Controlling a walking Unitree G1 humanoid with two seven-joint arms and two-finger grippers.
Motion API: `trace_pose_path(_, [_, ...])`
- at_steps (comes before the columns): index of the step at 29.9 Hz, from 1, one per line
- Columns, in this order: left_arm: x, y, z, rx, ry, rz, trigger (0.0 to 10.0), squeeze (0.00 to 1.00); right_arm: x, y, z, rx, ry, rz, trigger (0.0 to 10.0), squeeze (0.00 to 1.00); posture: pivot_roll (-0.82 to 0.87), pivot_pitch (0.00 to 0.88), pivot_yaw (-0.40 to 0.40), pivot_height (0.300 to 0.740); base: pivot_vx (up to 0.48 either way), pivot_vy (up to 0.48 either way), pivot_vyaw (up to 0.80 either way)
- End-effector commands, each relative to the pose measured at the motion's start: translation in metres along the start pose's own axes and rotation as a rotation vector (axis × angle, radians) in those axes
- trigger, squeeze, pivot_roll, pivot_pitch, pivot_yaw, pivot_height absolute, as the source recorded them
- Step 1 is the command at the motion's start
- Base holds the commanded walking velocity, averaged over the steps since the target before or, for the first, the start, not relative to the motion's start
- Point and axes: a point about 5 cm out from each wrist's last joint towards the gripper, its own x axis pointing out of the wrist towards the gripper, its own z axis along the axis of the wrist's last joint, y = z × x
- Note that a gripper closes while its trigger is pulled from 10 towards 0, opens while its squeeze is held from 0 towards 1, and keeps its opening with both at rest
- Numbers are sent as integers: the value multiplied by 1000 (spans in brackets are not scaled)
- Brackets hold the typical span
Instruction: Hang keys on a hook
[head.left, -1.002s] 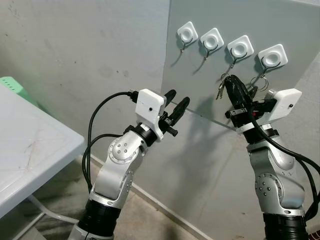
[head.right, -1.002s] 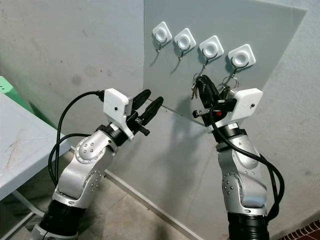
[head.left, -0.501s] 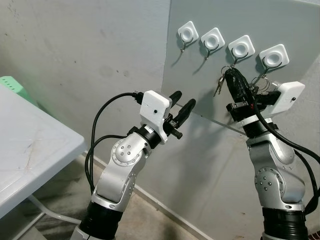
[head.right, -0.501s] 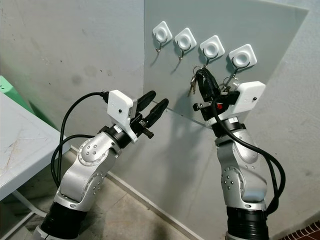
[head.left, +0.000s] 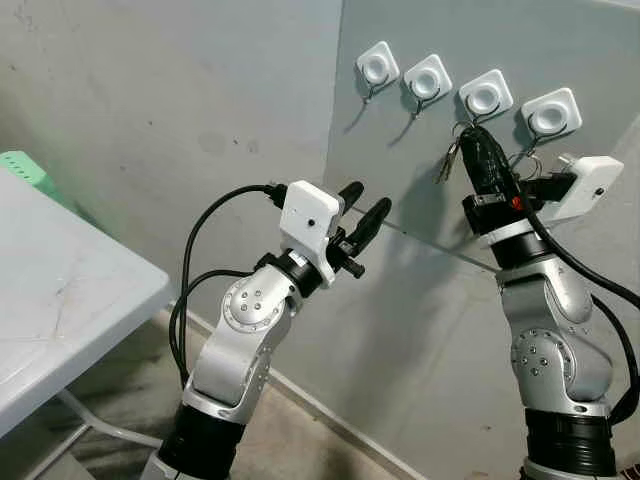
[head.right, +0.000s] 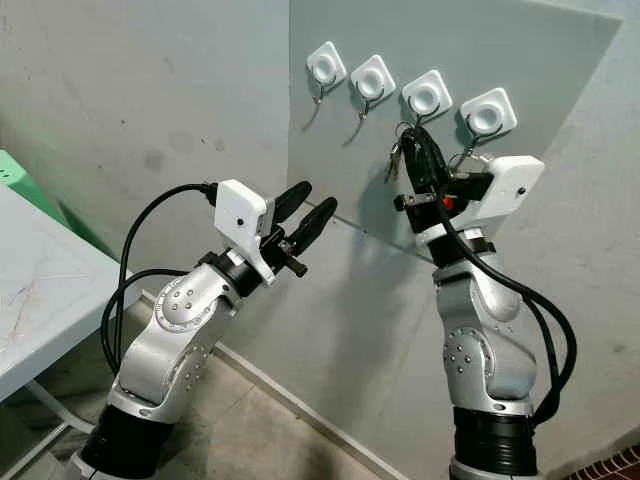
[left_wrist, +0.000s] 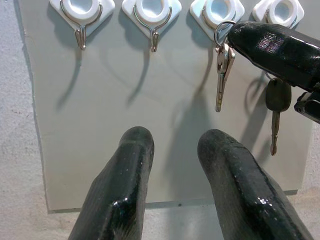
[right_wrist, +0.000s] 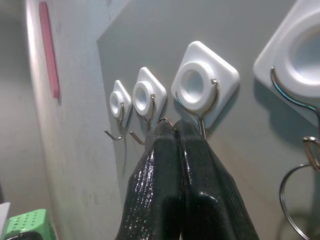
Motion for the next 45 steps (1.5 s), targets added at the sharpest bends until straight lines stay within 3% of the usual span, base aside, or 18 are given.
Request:
trace_pose_path(1, [0,-3,3,4,-6,-13,10000,0,-1,-6,8,29,-28,-39,10000,0,70,0,-36,740,0,0,0])
trace_pose_path(15, [0,-4,4,3,-6,-7,10000,0,-7,-16,-2,212,-13,-111,10000,0,79,0,-39,740,0,0,0])
trace_pose_path(23, [-1,-2,4,3,-3,0,10000,0,-10,-14,-9,242,29,-97,10000,0,80,0,-40,740,0,0,0])
trace_pose_path(24, [-1,-2,4,3,-4,2,10000,0,-11,-13,-10,251,33,-96,10000,882,80,0,-40,740,0,0,0])
trace_pose_path(25, [-1,-2,4,3,-3,2,10000,0,-11,-13,-10,252,33,-96,10000,1000,80,0,-40,740,0,0,0])
trace_pose_path(36, [-5,7,-2,6,14,66,10000,0,-17,-9,-21,203,65,-81,10000,1000,93,0,-47,740,0,0,0])
trace_pose_path(42, [-15,18,-20,7,63,144,10000,0,-30,-8,-42,177,149,-77,10000,1000,100,0,-54,740,0,0,0])
trace_pose_path(45, [-25,28,-41,-24,120,228,10000,0,-49,-13,-68,123,264,-86,10000,1000,100,0,-55,740,0,0,0])
